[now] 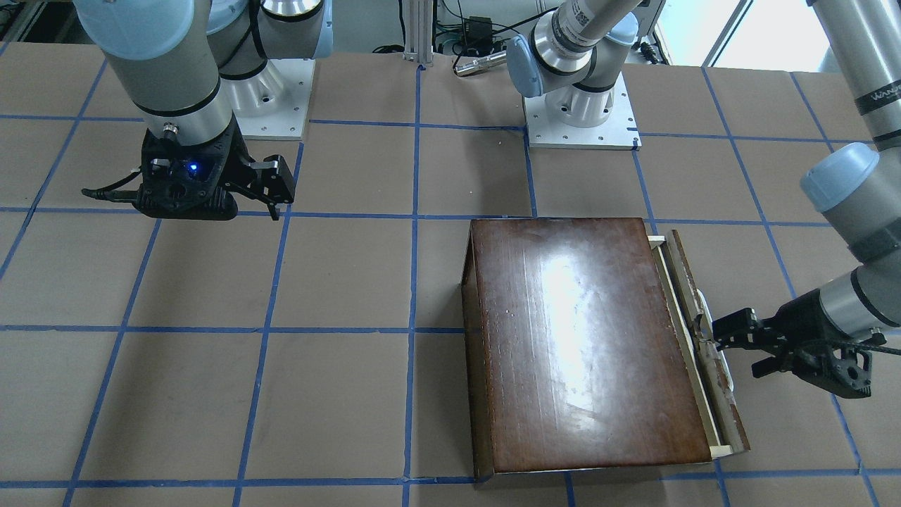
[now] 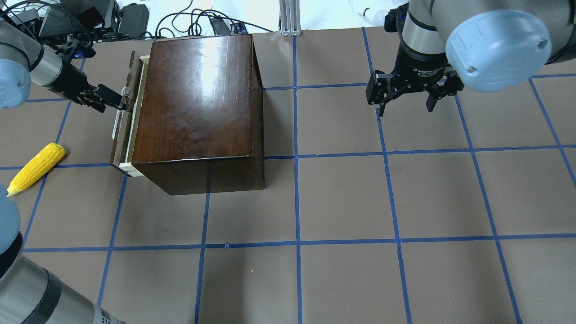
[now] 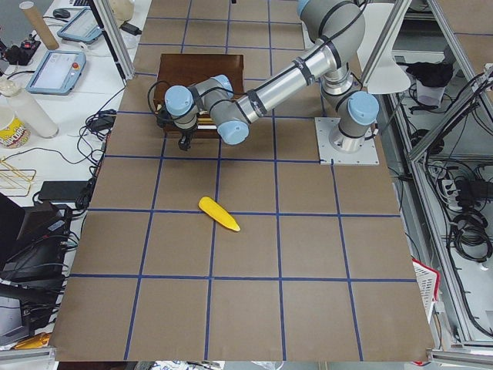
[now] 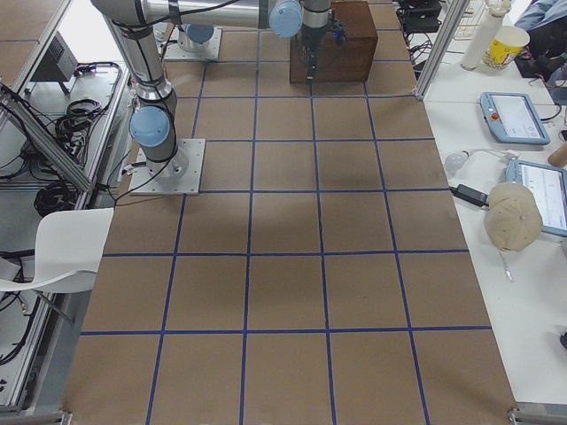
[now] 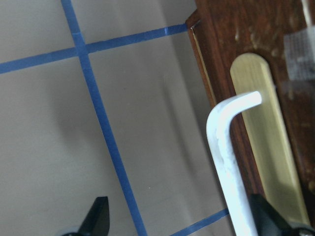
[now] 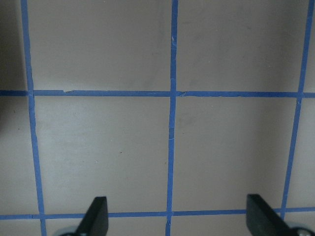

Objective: Open drawer and put corn inside
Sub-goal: 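Pull the drawer out away from the cabinet with the left gripper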

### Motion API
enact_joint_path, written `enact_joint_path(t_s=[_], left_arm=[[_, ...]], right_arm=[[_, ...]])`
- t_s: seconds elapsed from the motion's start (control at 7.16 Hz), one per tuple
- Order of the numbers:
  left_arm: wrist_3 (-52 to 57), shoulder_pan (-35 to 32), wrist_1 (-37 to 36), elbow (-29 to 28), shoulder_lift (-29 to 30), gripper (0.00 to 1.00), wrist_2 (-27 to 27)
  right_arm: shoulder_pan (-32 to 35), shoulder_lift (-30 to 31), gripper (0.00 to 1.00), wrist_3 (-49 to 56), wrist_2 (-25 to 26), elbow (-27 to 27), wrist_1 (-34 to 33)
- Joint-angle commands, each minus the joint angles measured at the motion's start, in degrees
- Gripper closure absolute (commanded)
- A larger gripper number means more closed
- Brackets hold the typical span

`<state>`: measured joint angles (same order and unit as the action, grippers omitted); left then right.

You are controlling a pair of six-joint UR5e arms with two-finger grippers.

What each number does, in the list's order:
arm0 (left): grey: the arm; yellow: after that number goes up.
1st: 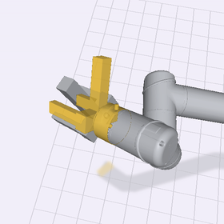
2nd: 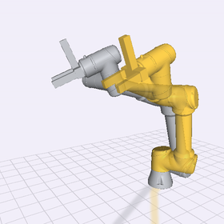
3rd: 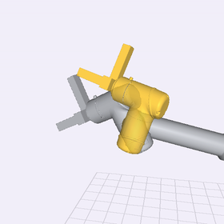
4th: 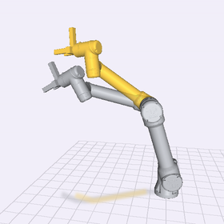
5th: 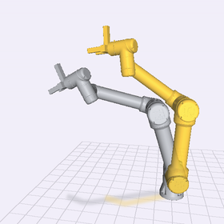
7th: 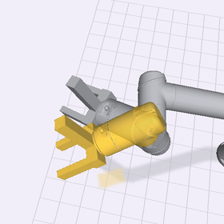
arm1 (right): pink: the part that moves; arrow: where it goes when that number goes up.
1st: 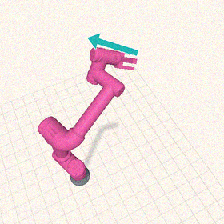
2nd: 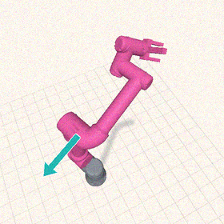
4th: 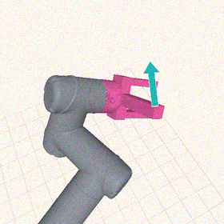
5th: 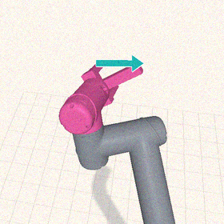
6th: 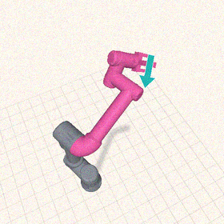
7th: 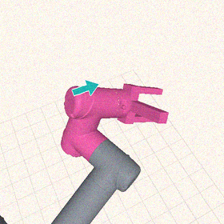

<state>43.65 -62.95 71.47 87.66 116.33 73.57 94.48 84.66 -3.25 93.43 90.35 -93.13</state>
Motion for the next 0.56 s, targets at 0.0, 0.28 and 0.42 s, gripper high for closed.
enact_joint_path(t_s=[0.0,0.28,0.42], left_arm=[[2.0,1.2,0.2,0.0,0.0,0.0,0.3],[2.7,1.4,0.2,-0.1,0.0,0.0,0.4],[3.5,1.4,0.1,-0.1,0.0,0.0,0.5]], right_arm=[[0.0,0.1,0.0,0.0,0.0,0.0,0.0],[0.0,0.1,0.0,0.0,0.0,0.0,0.0],[0.0,0.1,0.0,0.0,0.0,0.0,0.0]])
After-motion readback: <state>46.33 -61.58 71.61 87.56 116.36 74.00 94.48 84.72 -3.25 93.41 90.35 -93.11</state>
